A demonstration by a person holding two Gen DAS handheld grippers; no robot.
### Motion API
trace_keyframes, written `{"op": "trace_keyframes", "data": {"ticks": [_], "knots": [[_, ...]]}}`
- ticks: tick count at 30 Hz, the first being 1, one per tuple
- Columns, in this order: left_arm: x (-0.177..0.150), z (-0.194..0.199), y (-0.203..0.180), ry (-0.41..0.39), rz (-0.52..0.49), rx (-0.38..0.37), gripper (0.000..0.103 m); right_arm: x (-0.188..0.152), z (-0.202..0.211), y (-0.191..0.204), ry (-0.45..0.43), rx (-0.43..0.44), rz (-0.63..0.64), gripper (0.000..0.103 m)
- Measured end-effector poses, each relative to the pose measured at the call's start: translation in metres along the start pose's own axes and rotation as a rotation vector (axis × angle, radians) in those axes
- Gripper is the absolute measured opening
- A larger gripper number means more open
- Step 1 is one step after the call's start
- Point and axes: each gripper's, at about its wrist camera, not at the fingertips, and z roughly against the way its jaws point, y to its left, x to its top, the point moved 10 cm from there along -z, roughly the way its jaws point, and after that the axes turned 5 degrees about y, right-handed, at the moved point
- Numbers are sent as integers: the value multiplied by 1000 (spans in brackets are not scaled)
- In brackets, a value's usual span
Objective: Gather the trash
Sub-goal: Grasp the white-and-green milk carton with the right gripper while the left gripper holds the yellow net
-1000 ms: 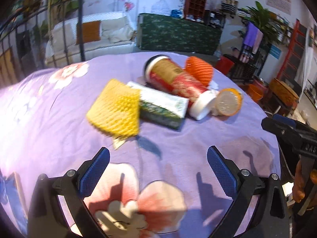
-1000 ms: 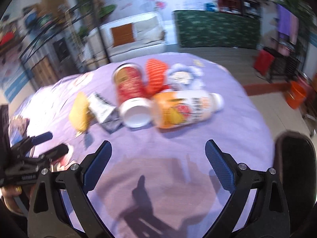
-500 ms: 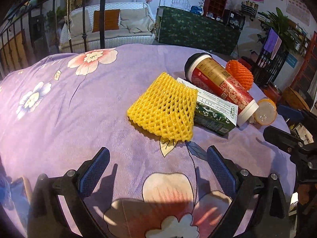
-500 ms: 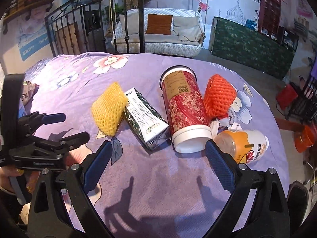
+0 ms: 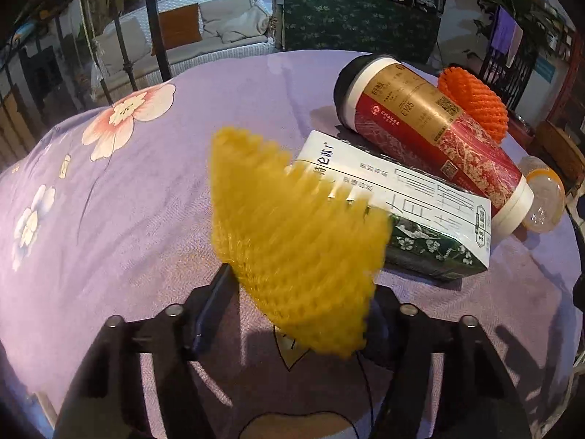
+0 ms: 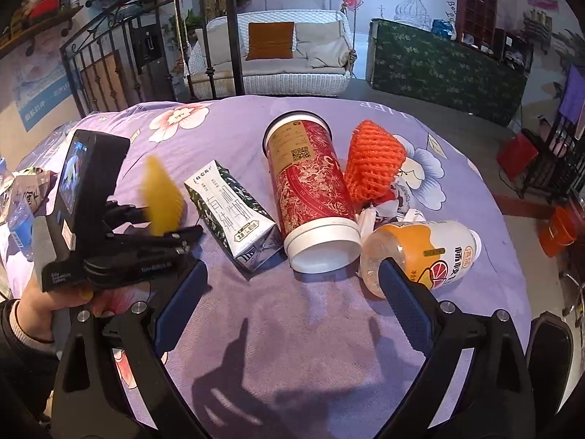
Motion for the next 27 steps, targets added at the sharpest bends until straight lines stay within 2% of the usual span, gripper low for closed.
{"op": "trace_keyframes", "data": {"ticks": [1,3,5,9,15,20,22,27], "knots": [[-1,0,5,7,30,-15,46,0,-1,0,2,2,0,94],[-2,3,14,6,69,-19,23,1,-3,3,5,3,8,94],[-5,8,20,8,107,-43,18,2,-4,7,8,5,25,94],[-12,30,34,-36,185,-71,17,7,-8,21,13,20,74,94],[-24,67,44,-105,249,-90,17,19,-20,51,40,49,193,94],[-35,79,44,-127,262,-94,17,26,-46,78,91,15,357,93],[-38,81,44,-135,265,-90,17,27,-59,83,115,-5,401,87],[-45,85,39,-136,270,-112,17,33,-94,86,176,-57,485,82]]}}
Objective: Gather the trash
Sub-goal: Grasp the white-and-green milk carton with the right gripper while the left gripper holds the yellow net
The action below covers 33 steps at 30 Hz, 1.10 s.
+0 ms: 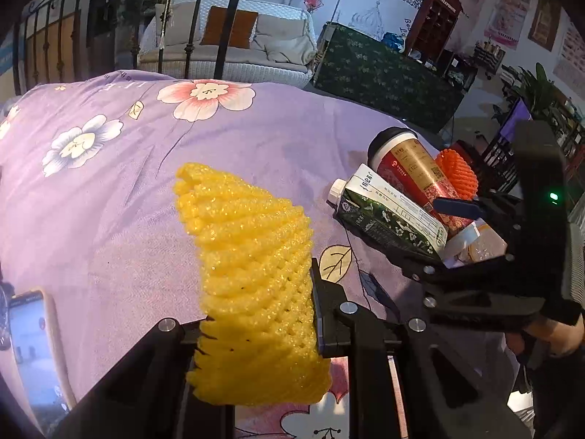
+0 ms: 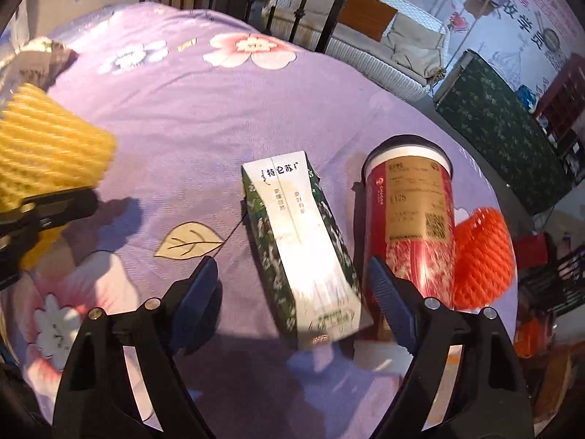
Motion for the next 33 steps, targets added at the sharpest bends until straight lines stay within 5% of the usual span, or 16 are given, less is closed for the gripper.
{"op": "trace_keyframes", "data": {"ticks": [14,17,33], "knots": [[-3,-2,-4,6,-15,-37,17,6,-35,1,97,-37,81,60],[-3,-2,-5,6,-12,-38,17,4,-28,4,74,-25,87,51],[-8,6,-34,-10,-63,-75,17,-19,56,0,-135,54,-152,51]]}}
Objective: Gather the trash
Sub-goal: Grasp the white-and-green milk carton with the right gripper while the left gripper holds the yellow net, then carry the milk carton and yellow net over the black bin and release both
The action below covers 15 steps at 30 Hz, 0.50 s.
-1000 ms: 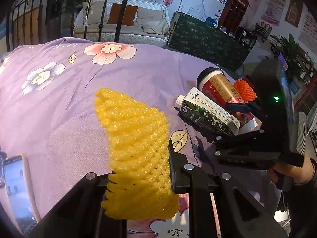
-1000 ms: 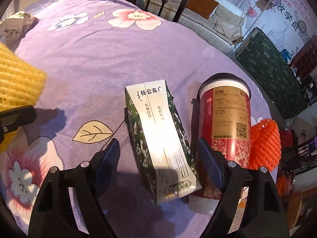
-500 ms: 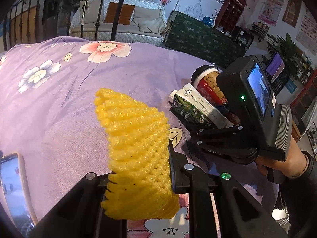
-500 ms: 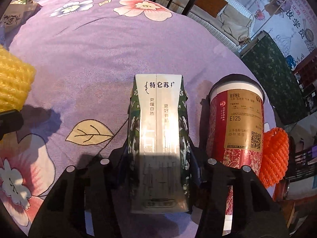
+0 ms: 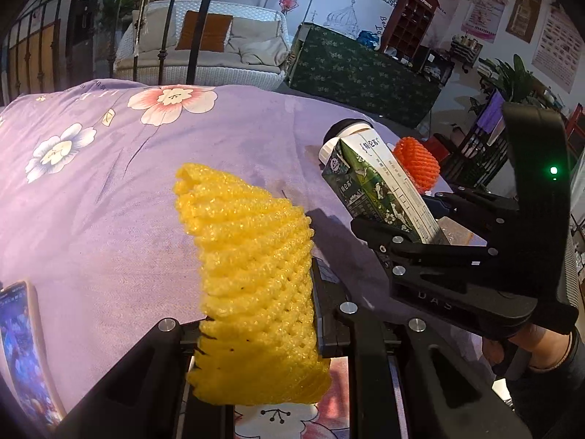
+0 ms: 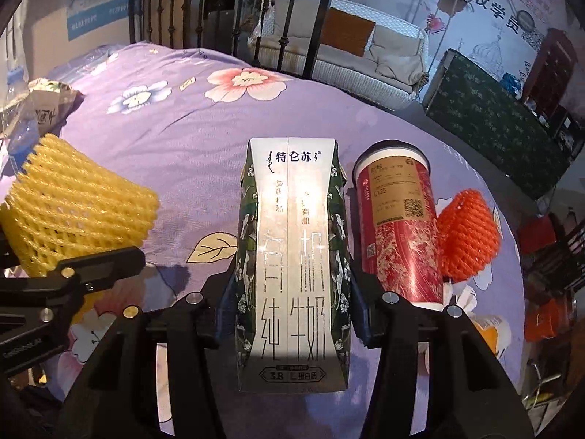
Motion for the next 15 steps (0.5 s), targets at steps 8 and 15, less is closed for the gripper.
{"op": "trace_keyframes", "data": {"ticks": [8,15], "knots": [[-7,1,-47,6,-73,-62,17,-32,49,-33,-85,4,-182,51],[-16,-3,-99,18,-169,-133,17,-83,86,-83,-122,-41,-360,51]]}}
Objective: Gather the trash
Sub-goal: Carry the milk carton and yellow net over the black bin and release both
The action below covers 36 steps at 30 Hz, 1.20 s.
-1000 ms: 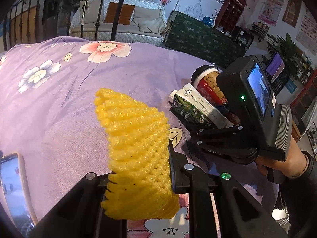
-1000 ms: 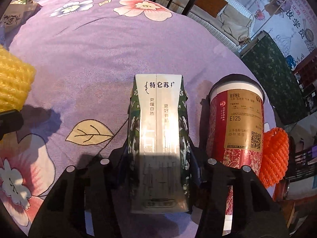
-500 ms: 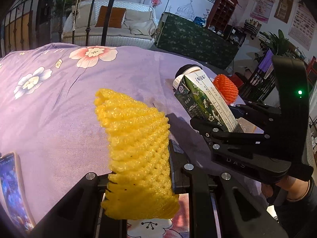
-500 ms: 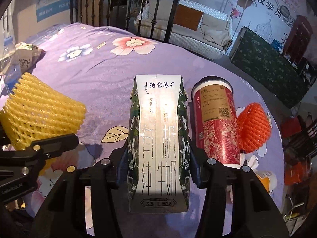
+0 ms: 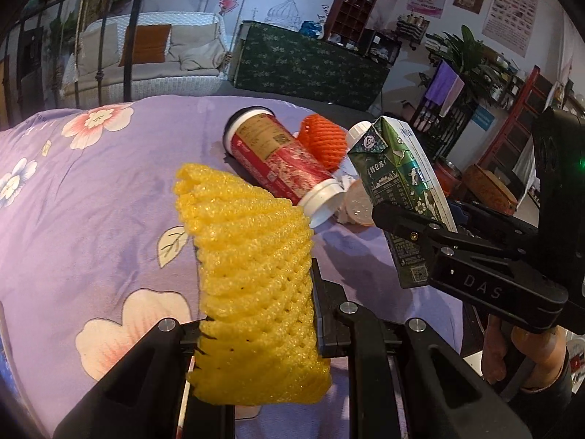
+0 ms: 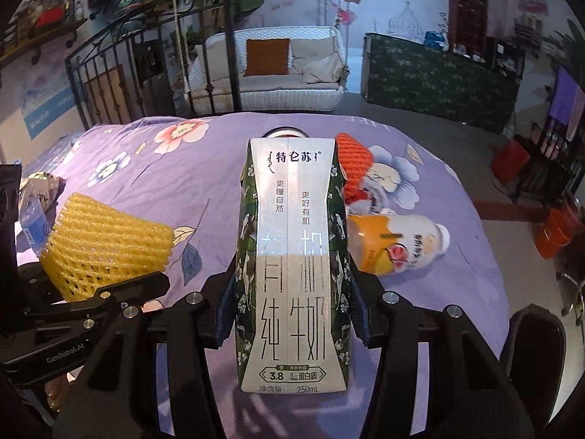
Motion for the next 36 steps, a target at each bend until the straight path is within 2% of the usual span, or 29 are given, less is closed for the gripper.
{"op": "trace_keyframes", "data": {"ticks": [7,15,19,23,26,30,34,36], "knots": [[4,-17,-53,23,-109,-66,17,-33,35,-85,-26,-111,-162,51],[7,-39,-116,54,-234,-160,17,-91,55,-202,7,-255,-408,51],[7,-51,-146,74,-291,-199,17,-129,53,-262,64,-336,-522,51],[3,-61,-171,99,-329,-232,17,-166,35,-307,151,-335,-654,51],[3,-64,-184,105,-357,-246,17,-194,16,-332,233,-320,-730,51],[2,-68,-196,118,-381,-270,17,-212,-4,-347,306,-309,-774,51],[-6,-75,-207,153,-400,-300,17,-219,-12,-350,326,-293,-797,53],[-11,-78,-215,170,-412,-313,17,-220,-10,-349,311,-296,-802,62]]}}
